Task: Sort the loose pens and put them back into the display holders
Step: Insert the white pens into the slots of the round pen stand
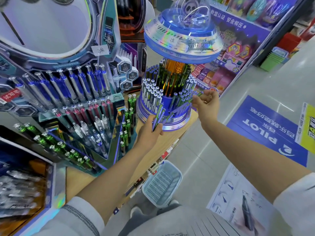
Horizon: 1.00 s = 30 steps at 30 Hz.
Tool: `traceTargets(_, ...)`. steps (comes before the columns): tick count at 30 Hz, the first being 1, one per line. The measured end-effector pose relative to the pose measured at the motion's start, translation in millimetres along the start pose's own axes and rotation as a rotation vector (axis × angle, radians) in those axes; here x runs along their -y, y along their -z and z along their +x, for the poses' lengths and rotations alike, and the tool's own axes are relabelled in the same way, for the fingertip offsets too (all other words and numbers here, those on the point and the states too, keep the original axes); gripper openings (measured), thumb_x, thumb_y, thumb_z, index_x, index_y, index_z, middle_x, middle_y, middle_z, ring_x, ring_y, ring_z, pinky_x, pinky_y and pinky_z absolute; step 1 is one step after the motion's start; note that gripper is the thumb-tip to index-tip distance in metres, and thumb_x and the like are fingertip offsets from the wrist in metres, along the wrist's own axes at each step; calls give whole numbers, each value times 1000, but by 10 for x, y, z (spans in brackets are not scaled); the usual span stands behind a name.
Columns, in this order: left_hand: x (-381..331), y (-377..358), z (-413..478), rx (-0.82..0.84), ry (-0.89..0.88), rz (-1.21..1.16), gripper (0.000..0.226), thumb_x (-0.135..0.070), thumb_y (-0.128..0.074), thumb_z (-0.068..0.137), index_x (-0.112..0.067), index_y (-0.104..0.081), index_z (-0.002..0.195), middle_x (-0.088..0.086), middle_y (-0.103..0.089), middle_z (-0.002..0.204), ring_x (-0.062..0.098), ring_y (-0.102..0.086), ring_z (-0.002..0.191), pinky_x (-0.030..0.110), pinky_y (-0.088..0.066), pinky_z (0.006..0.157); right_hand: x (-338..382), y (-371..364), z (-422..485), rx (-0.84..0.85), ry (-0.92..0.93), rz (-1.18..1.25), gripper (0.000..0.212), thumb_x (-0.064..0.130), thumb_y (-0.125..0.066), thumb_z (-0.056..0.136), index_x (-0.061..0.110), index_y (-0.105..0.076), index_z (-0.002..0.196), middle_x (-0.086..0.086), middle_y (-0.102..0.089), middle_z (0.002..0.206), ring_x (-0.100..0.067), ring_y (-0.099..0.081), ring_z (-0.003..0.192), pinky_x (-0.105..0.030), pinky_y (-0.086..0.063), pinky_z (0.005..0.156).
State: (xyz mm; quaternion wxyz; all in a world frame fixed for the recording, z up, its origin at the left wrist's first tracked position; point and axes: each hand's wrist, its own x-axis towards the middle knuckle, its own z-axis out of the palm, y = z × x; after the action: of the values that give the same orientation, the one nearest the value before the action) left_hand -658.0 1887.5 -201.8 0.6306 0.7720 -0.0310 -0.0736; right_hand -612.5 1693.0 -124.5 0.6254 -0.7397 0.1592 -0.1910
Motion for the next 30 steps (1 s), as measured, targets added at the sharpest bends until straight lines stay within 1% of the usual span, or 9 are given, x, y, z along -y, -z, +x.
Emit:
traceTargets(3, 0, 13, 23, 0, 1, -28, 20, -26, -47, 100, -20, -47, 119, 0, -64, 74, 10, -36, 44, 35, -31, 52, 82, -42, -20, -20, 90, -118, 32, 16, -73, 82, 33, -46, 88, -1, -60, 77, -28, -65, 73, -45, -57, 73)
traceTargets(6, 1, 32, 22, -1, -1, -73, 17, -25, -47, 101, -20, -47, 116, -1, -63, 72, 16, -33, 46, 35, -30, 51, 97, -97, -53, -25, 159, -171, 28, 17, -72, 84, 27, -48, 94, -5, -63, 86, -17, -62, 69, -34, -55, 66)
traceTargets(10, -15, 61, 22, -34, 16, -45, 19, -22, -47, 101, -16, -47, 119, 0, -65, 74, 19, -36, 49, 33, -30, 50, 151, -153, -10, -84, 243, -170, 28, 16, -71, 85, 21, -48, 99, 1, -58, 85, 1, -54, 62, -21, -50, 62)
traceTargets(14, 38, 51, 72, -44, 26, -35, 20, -24, -47, 100, -19, -45, 119, 4, -71, 91, 34, -55, 61, 36, -32, 49, 170, -169, 30, -69, 257, -253, 28, 15, -71, 85, 19, -46, 97, 8, -56, 84, 5, -51, 60, -16, -46, 59)
traceTargets(18, 45, 36, 99, -62, 29, -26, 20, -26, -48, 100, -18, -45, 118, 2, -72, 95, 21, -47, 58, 38, -36, 51, 72, -226, -8, 28, 255, -367, 27, 13, -69, 87, 17, -42, 91, 16, -53, 85, -8, -57, 67, -24, -47, 61)
traceTargets(21, 28, 35, 97, -70, 19, -25, 20, -26, -47, 100, -17, -46, 117, 3, -72, 98, 22, -42, 51, 37, -34, 51, 12, -267, -32, 54, 263, -415, 26, 10, -68, 88, 15, -43, 90, 18, -52, 81, -14, -58, 68, -26, -45, 62)
traceTargets(23, 26, 38, 93, -75, 9, -11, 21, -27, -48, 100, -18, -46, 118, 4, -72, 94, 20, -45, 53, 35, -34, 52, -13, -286, -19, 60, 267, -434, 25, 8, -69, 87, 14, -44, 88, 16, -53, 78, -12, -57, 68, -28, -46, 64)
traceTargets(28, 22, 32, 67, -63, -15, -56, 19, -25, -49, 99, -15, -47, 116, 3, -68, 80, 17, -42, 51, 33, -33, 53, -108, -289, 30, 90, 297, -568, 24, 11, -72, 82, 16, -48, 83, 4, -57, 81, -24, -59, 80, -42, -51, 67)
traceTargets(30, 14, 31, 63, -66, -17, -71, 18, -23, -48, 100, -14, -48, 115, 0, -65, 73, 14, -43, 51, 31, -33, 52, -137, -289, 47, 100, 323, -641, 19, 14, -71, 83, 18, -53, 85, -1, -60, 90, -25, -59, 85, -36, -47, 67)
